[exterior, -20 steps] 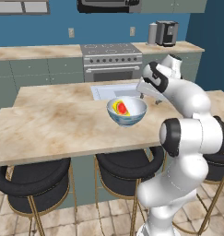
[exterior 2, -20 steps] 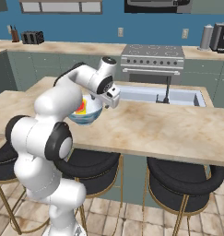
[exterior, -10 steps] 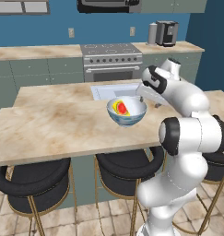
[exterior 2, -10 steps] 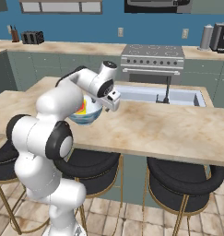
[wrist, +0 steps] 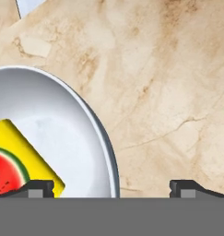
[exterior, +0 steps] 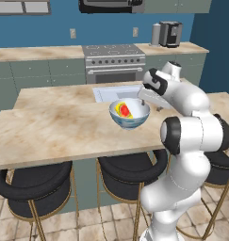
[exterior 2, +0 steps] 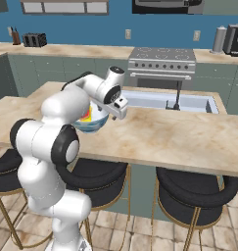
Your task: Place the cup inside the bowl on the dining table and move the bowl to any counter.
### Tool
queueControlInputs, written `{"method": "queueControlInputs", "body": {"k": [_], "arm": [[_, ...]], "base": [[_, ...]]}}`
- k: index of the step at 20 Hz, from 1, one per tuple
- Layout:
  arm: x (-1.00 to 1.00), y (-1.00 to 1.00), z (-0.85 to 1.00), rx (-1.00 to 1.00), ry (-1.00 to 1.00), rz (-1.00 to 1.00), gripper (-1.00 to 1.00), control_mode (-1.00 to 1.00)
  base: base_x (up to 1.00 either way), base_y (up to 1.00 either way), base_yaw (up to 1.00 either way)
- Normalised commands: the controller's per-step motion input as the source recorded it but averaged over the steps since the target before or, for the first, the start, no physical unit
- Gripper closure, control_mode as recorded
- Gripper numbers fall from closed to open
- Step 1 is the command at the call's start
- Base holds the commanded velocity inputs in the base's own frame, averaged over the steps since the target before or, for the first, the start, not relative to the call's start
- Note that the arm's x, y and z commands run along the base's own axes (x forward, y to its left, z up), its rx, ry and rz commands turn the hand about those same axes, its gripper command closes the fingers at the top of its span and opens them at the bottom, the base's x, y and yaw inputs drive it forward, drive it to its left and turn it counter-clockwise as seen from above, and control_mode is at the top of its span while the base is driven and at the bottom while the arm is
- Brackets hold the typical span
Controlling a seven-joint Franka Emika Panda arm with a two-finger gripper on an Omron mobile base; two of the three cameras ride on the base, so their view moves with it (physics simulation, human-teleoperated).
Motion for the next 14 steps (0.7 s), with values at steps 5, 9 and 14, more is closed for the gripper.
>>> {"method": "queueControlInputs", "body": {"k": [5,9,14], "arm": [[0.20,0.00,-0.09,0.00,0.05,0.00,-1.00,-1.00],[0.09,0.00,-0.11,0.00,0.04,0.00,-1.00,-1.00],[0.05,0.00,-0.11,0.00,0.04,0.00,-1.00,-1.00]], "base": [[0.00,0.00,0.00],[0.00,0.00,0.00],[0.00,0.00,0.00]]}}
